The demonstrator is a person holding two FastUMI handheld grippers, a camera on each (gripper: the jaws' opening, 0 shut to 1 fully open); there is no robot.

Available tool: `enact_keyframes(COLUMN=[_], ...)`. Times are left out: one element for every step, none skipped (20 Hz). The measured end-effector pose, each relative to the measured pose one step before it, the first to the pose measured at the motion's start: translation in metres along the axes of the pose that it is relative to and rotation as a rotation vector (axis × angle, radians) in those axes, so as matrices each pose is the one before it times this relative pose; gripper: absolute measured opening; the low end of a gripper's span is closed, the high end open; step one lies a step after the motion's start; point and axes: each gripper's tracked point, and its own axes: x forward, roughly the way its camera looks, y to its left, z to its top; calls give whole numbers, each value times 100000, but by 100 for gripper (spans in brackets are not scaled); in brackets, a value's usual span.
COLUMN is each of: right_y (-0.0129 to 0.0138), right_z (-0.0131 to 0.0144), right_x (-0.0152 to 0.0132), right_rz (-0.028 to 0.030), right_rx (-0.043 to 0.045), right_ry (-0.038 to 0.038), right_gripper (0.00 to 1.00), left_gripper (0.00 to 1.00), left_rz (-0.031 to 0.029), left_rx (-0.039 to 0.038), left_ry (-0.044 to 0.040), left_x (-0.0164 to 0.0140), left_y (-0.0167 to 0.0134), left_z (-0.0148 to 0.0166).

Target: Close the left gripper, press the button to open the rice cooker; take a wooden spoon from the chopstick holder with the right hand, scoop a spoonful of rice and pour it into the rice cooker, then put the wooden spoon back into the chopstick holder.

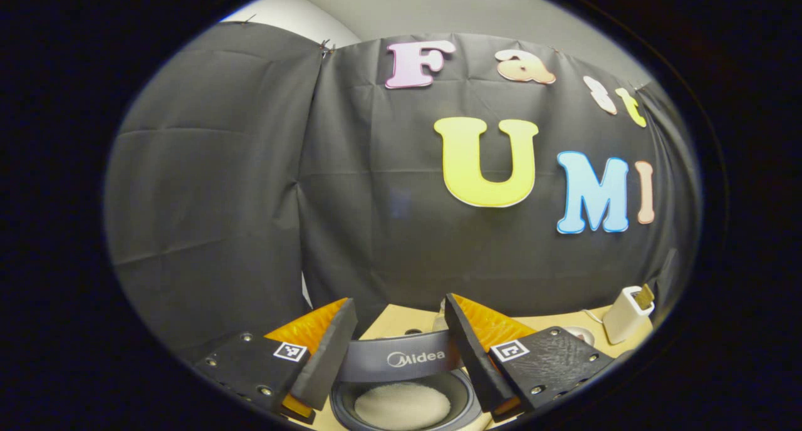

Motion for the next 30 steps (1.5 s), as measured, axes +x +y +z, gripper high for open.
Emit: enact_keyframes(right_y=[-46,-117,-102,-127,-109,-247,-151,-225,-137,-154,-146,-131,-125,-142,-210,-79,-79,-87,-87,-45,-74,-27,10,-28,-94,-17,-24,-33,-28,24], right_z=[69,35,-31,-41,-83,-7,-187,-85,-134,-152,-238,-123,-154,-90,-181,-77,-135,-7,3,-95,-1,58,12,-112,-37,23,-42,-57,-63,-38], right_x=[-175,-233,-236,-171,-237,-206,-196,-142,-121,-132,-209,-109,-75,-96,-23,-31,-98,-30,-21,-19,19,-44,71,15,-28,24,-16,-34,-19,17], right_rz=[596,415,409,470,464,259,321,236,297,243,255,268,241,222,167,265,214,158,307,160,99,270,201,154,45,29,-2,31,-61,58], right_rx=[142,7,-124,-180,-152,-125,-75,62,168,225,149,4,-80,-219,-184,-110,-34,-14,-29,-183,-142,-69,-97,-142,-177,-70,-38,-33,-100,-64], right_ry=[-216,-271,-165,116,-59,-46,129,253,146,217,285,360,187,186,317,302,180,73,11,78,11,-100,112,91,98,68,15,85,293,117], right_gripper=[99,99,99,99,99,99,99,99,99,99,95,99,99,99,99,99,99,99,99,99,99,99,99,99,99,99,99,99,99,99], left_gripper=[91,93,91,91,91,89,89,89,89,89,89,89,89,89,90,91,91,91,90,90,90,89,89,91,91,91,91,91,91,91], left_rz=[121,44,89,145,150,156,73,143,153,91,164,122,99,86,6,-10,-51,-90,-101,-137,-252,-252,-185,-108,-54,-63,-37,-44,-46,-75], left_rx=[-101,-33,150,142,-40,37,-37,-117,23,139,72,106,-7,-20,77,84,79,72,-18,101,-89,-99,86,25,219,346,257,216,-2,338], left_ry=[608,310,433,393,397,491,658,578,657,506,644,553,532,528,508,319,343,374,487,599,1141,1347,1125,1110,369,325,194,341,359,630], left_x=[-499,-476,-431,-595,-472,-479,-334,-419,-340,-360,-260,-287,-215,-207,-242,-165,-148,-124,-106,-87,-22,-33,67,173,-76,-56,-75,-19,77,129], left_y=[-121,-194,-73,-152,-162,-63,-124,-138,-82,-155,-83,-72,-93,-117,-65,17,-52,-113,-37,-92,-99,31,-109,-32,-66,-76,-10,-37,-42,-70], left_z=[-538,-376,-572,-678,-562,-595,-523,-601,-672,-605,-538,-530,-485,-512,-574,-420,-336,-462,-532,-528,-663,-831,-809,-949,-728,-656,-450,-490,-582,-593])
